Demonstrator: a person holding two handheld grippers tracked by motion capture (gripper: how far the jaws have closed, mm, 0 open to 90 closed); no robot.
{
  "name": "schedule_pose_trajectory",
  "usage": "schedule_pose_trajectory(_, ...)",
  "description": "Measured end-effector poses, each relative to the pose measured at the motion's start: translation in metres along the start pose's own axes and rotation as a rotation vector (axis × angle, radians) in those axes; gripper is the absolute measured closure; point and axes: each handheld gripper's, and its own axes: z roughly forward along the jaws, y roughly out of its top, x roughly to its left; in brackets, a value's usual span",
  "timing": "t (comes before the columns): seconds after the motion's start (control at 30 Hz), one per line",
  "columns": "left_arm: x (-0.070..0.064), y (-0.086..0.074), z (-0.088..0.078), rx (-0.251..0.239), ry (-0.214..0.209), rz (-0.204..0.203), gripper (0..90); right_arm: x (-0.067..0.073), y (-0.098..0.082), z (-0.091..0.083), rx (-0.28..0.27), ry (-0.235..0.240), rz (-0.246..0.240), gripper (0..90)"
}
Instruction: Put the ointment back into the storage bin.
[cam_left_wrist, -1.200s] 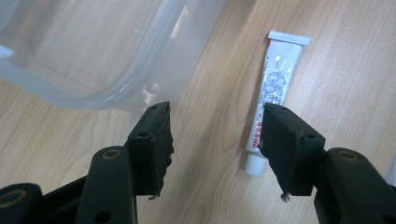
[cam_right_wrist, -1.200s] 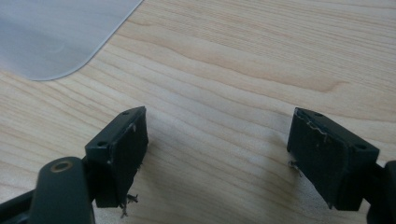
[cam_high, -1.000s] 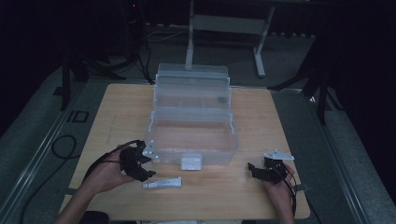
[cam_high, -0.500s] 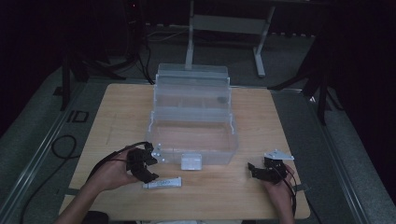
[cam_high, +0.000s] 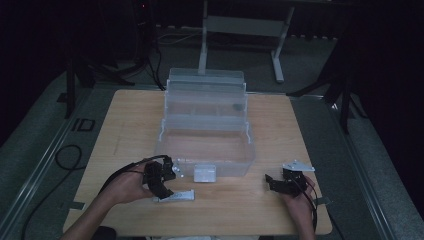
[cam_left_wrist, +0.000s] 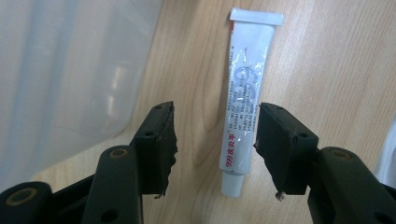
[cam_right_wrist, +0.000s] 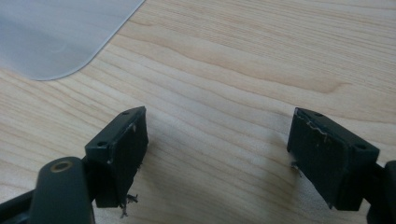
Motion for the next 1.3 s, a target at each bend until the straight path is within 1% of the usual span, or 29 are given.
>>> schedule_pose_trajectory(0.07, -0.001, 0.001, 0.003, 0.015, -0.001, 0.009, 48.1, 0.0, 0.0, 0.0, 0.0, 0.0, 0.0, 19.9)
schedule_pose_trajectory(0.13, -0.001, 0.002, 0.005, 0.031, -0.005, 0.026, 48.5, 0.0, 0.0, 0.0, 0.001, 0.001, -0.001, 19.9)
schedule_pose_trajectory(0.3, -0.003, 0.004, 0.008, 0.047, -0.016, 0.033, 50.9, 0.0, 0.0, 0.0, 0.001, 0.001, -0.002, 19.9)
schedule_pose_trajectory(0.5, -0.005, 0.007, 0.016, 0.068, -0.04, 0.048, 53.2, 0.0, 0.0, 0.0, 0.001, 0.001, -0.002, 19.9)
schedule_pose_trajectory(0.6, -0.006, 0.008, 0.02, 0.087, -0.054, 0.057, 55.0, 0.0, 0.0, 0.0, 0.001, 0.001, -0.002, 19.9)
schedule_pose_trajectory(0.77, -0.007, 0.011, 0.028, 0.12, -0.073, 0.071, 55.4, 0.0, 0.0, 0.0, 0.001, 0.001, -0.002, 19.9)
schedule_pose_trajectory(0.9, -0.007, 0.013, 0.033, 0.14, -0.083, 0.07, 56.9, 0.0, 0.0, 0.0, 0.001, 0.001, -0.002, 19.9)
schedule_pose_trajectory(1.0, -0.006, 0.013, 0.036, 0.157, -0.092, 0.074, 59.7, 0.0, 0.0, 0.0, 0.001, 0.001, -0.002, 19.9)
schedule_pose_trajectory(1.2, -0.005, 0.013, 0.039, 0.168, -0.102, 0.073, 67.4, 0.0, 0.0, 0.0, 0.001, 0.001, -0.002, 19.9)
schedule_pose_trajectory(1.3, -0.004, 0.013, 0.039, 0.167, -0.112, 0.068, 68.6, 0.0, 0.0, 0.0, 0.0, 0.002, -0.003, 19.9)
